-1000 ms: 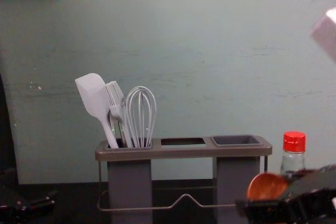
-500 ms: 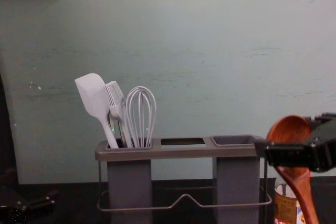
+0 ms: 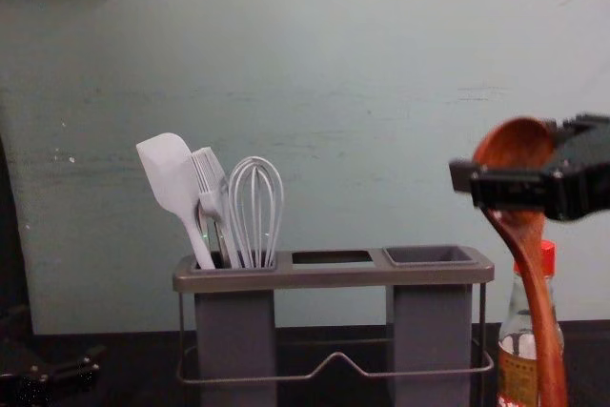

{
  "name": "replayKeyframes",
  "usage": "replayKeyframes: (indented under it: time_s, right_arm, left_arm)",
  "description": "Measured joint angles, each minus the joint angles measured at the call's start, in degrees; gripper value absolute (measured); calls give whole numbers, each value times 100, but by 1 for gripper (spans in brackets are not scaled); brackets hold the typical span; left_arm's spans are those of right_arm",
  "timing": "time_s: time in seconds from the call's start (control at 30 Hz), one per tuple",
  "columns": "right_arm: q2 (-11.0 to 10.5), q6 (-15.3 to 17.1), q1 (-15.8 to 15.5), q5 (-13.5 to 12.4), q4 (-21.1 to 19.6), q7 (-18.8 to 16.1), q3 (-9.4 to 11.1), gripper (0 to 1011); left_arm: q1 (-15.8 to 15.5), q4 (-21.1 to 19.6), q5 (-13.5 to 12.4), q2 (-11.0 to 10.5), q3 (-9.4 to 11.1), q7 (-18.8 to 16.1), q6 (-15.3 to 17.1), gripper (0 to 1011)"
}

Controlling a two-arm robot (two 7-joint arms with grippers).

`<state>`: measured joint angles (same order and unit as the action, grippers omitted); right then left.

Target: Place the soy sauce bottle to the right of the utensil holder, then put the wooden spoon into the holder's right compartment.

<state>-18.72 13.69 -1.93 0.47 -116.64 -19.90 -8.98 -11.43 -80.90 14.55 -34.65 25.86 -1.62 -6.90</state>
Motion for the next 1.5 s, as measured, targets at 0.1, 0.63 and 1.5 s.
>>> replayKeyframes:
  time_s: [0.1, 0.63, 1.5]
  right_arm:
    - [1, -337, 9, -71, 39, 40, -11, 837]
    - [-68, -601, 43, -135, 18, 178, -95, 837]
    - [-203, -493, 303, -280, -70, 228, -98, 837]
  left_arm:
    - [0, 0, 0, 0, 0, 0, 0, 1005]
    - [0, 0, 0, 0, 0, 0, 0, 1005]
    - [0, 0, 0, 0, 0, 0, 0, 1005]
